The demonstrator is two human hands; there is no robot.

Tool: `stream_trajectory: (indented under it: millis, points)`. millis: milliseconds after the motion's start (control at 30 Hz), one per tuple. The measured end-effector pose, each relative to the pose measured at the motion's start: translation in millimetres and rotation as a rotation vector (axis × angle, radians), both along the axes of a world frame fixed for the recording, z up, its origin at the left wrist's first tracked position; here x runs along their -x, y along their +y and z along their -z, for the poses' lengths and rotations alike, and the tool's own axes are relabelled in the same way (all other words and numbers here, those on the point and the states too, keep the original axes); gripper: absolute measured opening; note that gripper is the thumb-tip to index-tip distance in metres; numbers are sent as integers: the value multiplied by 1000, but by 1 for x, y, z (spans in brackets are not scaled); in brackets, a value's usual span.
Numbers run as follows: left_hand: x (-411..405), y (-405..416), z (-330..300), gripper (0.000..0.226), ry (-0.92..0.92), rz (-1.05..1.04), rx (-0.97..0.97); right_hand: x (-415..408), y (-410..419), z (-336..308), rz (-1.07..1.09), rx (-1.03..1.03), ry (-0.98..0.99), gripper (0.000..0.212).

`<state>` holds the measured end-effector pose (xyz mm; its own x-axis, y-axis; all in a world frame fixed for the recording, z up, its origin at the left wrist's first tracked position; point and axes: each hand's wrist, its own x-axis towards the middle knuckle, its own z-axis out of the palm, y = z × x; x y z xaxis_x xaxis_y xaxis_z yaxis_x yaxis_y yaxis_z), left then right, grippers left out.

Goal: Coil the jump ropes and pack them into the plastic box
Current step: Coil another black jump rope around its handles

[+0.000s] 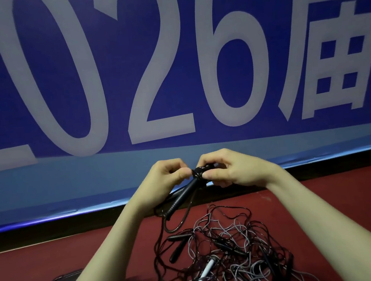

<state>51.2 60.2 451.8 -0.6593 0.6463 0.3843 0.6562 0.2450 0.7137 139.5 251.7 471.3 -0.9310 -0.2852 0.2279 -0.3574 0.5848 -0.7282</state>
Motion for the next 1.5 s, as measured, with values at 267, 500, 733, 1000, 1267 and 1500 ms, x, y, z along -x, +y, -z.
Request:
stream_trajectory:
  millis: [267,500,733,1000,1267,1500]
  points:
    - [5,21,23,28,-603,28,-393,9,-6,-2,1,291,51,13]
    - [-10,52,31,35,-495,-131,-393,26,-4,12,284,546,96,11]
    - [-26,68,36,30,29,-301,-1,41,-3,20,511,753,99,23]
    - [-34,50,5,23,663,-452,541,33,-1,17,709,132,398,15]
    - [-24,29,-21,27,748,-444,395,20,-9,3,516,-239,512,11]
    - [-13,17,-22,28,522,-301,95,11,-3,-5,332,-359,351,8]
